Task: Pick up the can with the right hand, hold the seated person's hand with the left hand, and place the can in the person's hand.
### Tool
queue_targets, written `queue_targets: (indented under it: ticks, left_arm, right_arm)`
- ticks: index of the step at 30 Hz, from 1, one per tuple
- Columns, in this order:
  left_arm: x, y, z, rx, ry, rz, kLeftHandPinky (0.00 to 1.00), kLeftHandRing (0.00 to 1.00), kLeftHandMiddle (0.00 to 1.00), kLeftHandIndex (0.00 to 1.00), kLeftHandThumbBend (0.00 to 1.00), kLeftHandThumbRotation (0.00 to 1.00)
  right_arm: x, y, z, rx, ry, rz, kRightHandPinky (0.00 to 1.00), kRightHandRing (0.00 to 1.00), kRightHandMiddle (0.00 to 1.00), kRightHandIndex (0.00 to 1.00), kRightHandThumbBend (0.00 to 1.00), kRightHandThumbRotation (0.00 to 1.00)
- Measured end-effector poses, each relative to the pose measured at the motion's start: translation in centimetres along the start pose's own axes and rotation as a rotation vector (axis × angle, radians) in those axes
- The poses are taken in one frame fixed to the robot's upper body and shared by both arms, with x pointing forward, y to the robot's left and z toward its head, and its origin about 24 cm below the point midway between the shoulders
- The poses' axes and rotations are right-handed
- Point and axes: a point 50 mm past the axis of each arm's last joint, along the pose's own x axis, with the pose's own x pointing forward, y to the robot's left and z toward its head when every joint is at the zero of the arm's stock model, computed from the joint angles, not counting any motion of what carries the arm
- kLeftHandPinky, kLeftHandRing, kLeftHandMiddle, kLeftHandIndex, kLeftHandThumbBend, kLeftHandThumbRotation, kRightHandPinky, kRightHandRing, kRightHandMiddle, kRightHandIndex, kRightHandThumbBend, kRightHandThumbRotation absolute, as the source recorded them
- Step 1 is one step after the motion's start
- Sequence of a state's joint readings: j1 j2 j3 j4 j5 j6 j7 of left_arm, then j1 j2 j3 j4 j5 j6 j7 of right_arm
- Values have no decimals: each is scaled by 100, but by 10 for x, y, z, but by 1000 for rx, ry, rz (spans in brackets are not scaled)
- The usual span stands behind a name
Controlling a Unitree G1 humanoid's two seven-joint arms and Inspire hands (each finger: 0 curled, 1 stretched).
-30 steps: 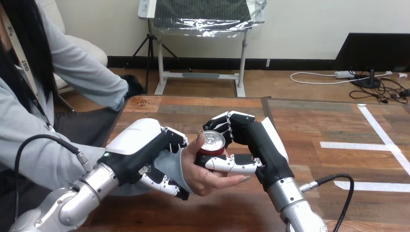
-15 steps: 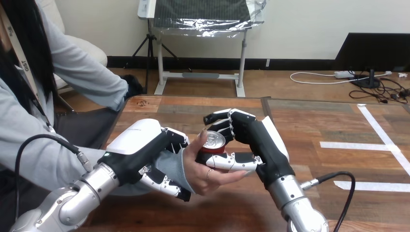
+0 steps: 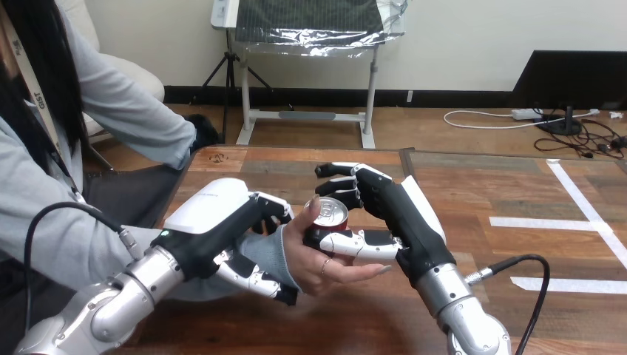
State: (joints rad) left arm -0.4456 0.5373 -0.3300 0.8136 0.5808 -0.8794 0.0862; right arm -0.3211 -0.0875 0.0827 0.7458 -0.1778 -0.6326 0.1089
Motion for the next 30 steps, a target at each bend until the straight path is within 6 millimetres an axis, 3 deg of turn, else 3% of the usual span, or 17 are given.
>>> queue_targets:
  ticks: [18,30]
  left_arm:
    - [1,7,5,7,-20,9,76,83,84,86,100,33]
    - [-5,5,8,0,-21,40,79,89,91,92,100,39]
  right_arm:
    - [0,2,-2,5,20,34,97,94,92,99,100,53]
    - [0,1,-2,13,19,35,100,99,98,100,100,58]
